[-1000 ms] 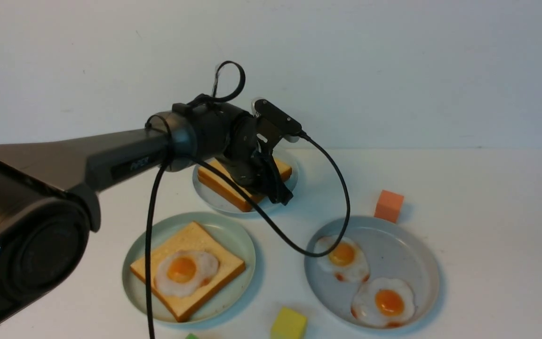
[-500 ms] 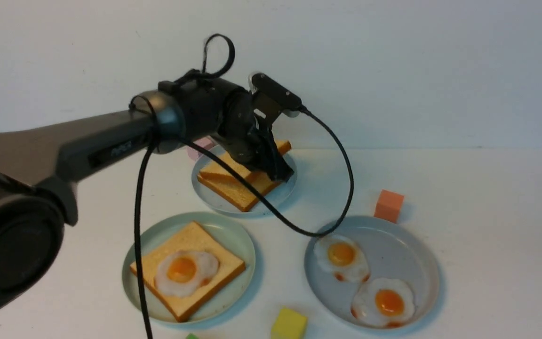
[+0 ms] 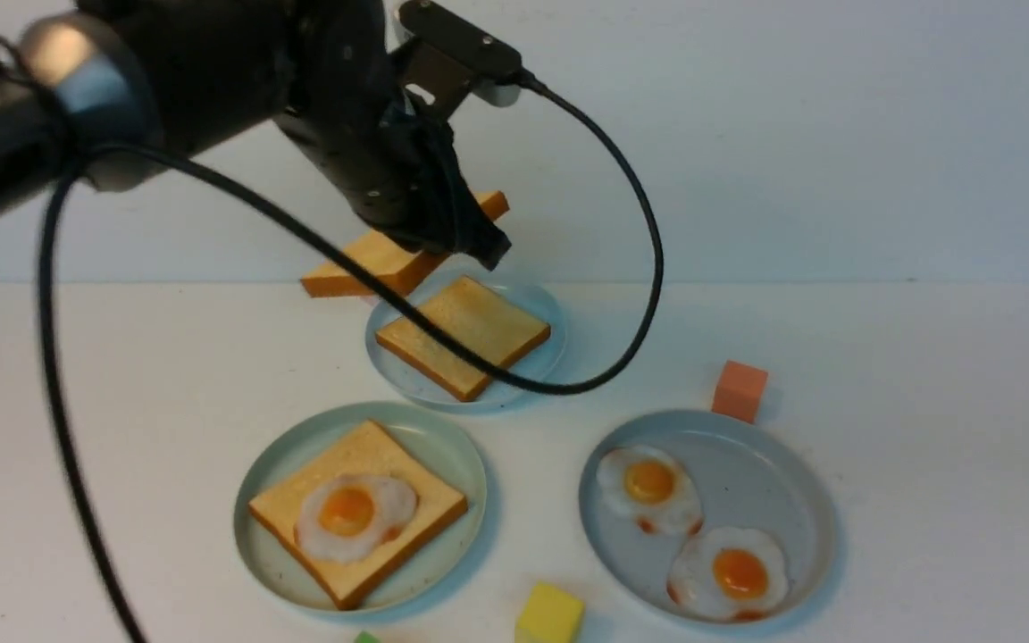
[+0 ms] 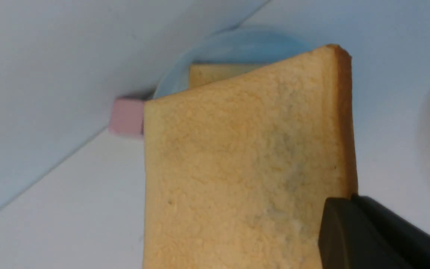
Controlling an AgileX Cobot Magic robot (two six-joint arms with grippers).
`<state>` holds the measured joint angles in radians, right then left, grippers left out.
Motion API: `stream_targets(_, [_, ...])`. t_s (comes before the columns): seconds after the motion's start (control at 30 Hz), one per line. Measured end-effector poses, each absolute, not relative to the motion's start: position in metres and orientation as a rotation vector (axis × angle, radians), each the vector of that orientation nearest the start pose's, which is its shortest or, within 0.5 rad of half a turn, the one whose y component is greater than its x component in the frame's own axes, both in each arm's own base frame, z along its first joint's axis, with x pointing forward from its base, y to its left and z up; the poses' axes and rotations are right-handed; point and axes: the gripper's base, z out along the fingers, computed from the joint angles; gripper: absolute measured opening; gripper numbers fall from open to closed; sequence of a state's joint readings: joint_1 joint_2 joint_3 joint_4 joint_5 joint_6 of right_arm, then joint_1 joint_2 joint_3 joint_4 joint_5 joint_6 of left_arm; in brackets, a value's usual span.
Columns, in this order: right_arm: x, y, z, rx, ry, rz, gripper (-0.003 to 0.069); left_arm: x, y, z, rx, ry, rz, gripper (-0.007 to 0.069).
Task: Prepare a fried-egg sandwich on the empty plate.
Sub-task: Use the left arm to place a slice of bread on the fried egg in the middle
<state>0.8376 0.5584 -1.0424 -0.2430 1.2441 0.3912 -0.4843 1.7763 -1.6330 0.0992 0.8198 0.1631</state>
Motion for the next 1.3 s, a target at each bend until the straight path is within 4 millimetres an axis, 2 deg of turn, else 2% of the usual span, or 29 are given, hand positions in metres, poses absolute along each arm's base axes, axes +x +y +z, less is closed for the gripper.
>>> stream_targets(0.1, [0.050, 0.023, 0.406, -0.456, 2.178, 0.366, 0.0038, 0.323, -0.172, 0.316, 0.850, 2.348, -0.034, -0.0013])
stream_targets(0.13, [0.050, 0.023, 0.406, -0.456, 2.177, 0.366, 0.0038, 0.320, -0.173, 0.314, 0.859, 2.349, -0.036, -0.0013])
stream_targets(0.17, [0.050, 0.022, 0.406, -0.454, 2.171, 0.361, 0.0038, 0.308, -0.174, 0.307, 0.880, 2.359, -0.044, -0.0013])
stream_targets(0.2, [0.051, 0.022, 0.407, -0.451, 2.156, 0.353, 0.0039, 0.290, -0.177, 0.291, 0.928, 2.376, -0.056, -0.0013])
stream_targets(0.27, [0.052, 0.022, 0.408, -0.449, 2.146, 0.351, 0.0040, 0.280, -0.181, 0.280, 0.964, 2.390, -0.063, -0.0013])
stream_targets(0.3, [0.053, 0.022, 0.409, -0.448, 2.131, 0.355, 0.0042, 0.270, -0.186, 0.266, 1.004, 2.408, -0.067, -0.0013])
stream_targets(0.43, [0.053, 0.024, 0.411, -0.448, 2.110, 0.367, 0.0043, 0.267, -0.183, 0.249, 1.036, 2.410, -0.004, -0.0013])
stream_targets(0.67, [0.052, 0.025, 0.411, -0.450, 2.113, 0.386, 0.0044, 0.277, -0.180, 0.250, 1.061, 2.299, 0.119, -0.0013])
stream_targets(0.77, [0.052, 0.025, 0.410, -0.453, 2.118, 0.398, 0.0044, 0.277, -0.180, 0.243, 1.092, 2.255, 0.132, -0.0013])
stream_targets(0.83, [0.052, 0.025, 0.410, -0.453, 2.118, 0.400, 0.0046, 0.277, -0.180, 0.240, 1.100, 2.258, 0.135, -0.0013])
stream_targets(1.03, [0.052, 0.026, 0.410, -0.454, 2.120, 0.406, 0.0051, 0.282, -0.183, 0.213, 1.151, 2.322, 0.164, -0.0013])
stream_targets(1.3, [0.052, 0.026, 0.410, -0.454, 2.120, 0.406, 0.0060, 0.283, -0.184, 0.205, 1.158, 2.347, 0.165, -0.0013])
